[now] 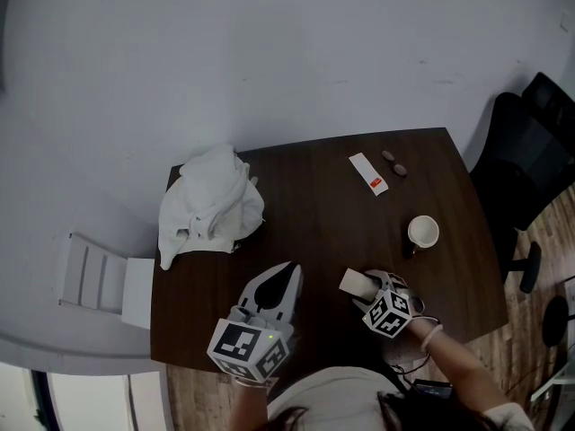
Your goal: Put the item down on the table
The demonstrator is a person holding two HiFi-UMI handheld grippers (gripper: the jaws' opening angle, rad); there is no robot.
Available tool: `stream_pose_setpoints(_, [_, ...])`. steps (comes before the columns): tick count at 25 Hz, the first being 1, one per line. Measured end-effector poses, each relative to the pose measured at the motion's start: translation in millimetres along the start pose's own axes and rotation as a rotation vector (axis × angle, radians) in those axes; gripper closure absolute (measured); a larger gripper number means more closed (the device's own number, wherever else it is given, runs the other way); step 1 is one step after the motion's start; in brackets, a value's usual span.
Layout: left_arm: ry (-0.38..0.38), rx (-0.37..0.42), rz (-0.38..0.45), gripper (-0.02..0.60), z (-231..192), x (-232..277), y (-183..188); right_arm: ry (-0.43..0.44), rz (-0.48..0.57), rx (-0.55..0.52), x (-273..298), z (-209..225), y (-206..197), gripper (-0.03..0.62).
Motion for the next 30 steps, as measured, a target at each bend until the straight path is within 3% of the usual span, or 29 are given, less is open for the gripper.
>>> stream_pose_setpoints(8, [-0.016, -0.004, -0.005, 0.563, -3, 4, -4, 0.033, -0.009, 0.017, 9, 0, -9, 0.296])
stream_pose_setpoints(20, [-0.043, -0.007, -0.021, 0.563, -2, 9, -8, 0.095, -0.035, 0.126, 16, 4, -16, 0.283])
stream_pose_setpoints(30, [-0.055, -0.007, -0.029, 0.563, 1, 9, -10, 0.051, -0.028, 0.162, 10, 9, -13, 0.266])
Point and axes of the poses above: the fingertips, and each gripper's own axes: x forward along the fingers, z to its right, y out of its top, the point moved 2 cm from there along -x, backward along the fingers, and after that the axes turned 9 degrees about -x, right-handed, at the moved point
